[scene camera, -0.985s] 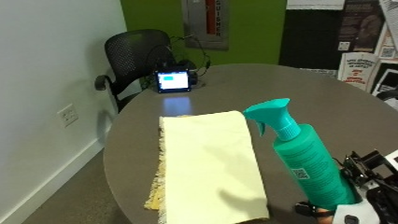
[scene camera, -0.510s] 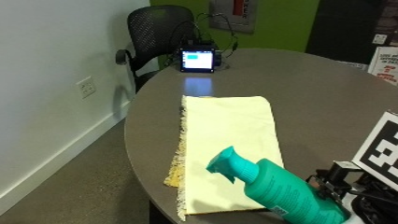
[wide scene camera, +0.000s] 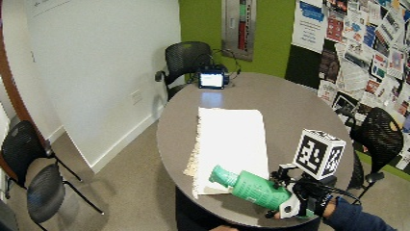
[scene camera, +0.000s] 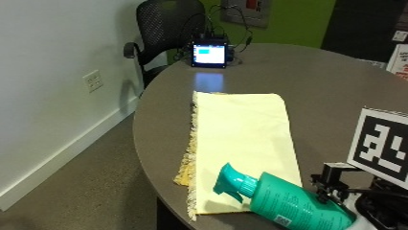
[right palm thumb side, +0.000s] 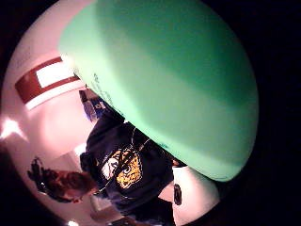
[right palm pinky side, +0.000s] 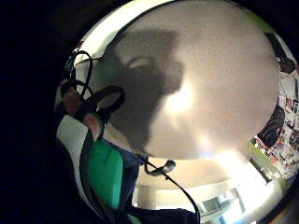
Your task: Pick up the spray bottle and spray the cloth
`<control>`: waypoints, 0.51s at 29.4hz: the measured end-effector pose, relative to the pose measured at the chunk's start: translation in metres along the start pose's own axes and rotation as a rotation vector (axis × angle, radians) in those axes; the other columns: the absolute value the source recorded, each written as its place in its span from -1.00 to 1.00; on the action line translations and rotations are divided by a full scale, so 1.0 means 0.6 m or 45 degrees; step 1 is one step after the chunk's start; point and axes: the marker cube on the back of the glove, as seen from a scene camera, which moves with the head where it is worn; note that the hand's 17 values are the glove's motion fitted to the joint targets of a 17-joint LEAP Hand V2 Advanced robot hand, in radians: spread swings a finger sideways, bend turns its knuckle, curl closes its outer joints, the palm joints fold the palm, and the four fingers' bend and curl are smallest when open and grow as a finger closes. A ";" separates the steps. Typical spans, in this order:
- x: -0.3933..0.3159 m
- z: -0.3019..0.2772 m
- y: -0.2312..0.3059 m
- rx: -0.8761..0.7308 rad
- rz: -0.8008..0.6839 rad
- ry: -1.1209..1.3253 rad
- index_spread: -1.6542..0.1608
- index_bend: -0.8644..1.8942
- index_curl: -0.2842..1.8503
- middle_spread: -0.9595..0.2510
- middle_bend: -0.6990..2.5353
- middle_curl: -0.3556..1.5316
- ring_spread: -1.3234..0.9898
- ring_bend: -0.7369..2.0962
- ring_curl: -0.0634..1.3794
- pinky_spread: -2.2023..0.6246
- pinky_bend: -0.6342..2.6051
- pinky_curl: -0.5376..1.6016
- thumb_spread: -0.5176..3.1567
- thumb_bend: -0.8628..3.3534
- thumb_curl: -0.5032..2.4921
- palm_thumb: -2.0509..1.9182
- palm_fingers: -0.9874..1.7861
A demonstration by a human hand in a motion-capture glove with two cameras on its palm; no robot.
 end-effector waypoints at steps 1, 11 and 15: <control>0.000 -0.002 0.001 -0.015 0.007 0.007 0.53 -0.30 -0.48 0.24 -0.28 -0.08 -0.07 0.00 -0.28 0.34 -0.22 -0.13 -0.44 -0.61 -0.25 0.51 0.61; 0.006 -0.003 0.009 -0.129 0.062 0.124 0.53 -0.29 -0.47 0.24 -0.28 -0.08 -0.07 0.00 -0.28 0.34 -0.22 -0.13 -0.43 -0.61 -0.24 0.51 0.61; 0.009 -0.004 0.014 -0.150 0.083 0.153 0.53 -0.29 -0.47 0.24 -0.28 -0.08 -0.07 0.00 -0.29 0.34 -0.22 -0.13 -0.43 -0.61 -0.24 0.51 0.60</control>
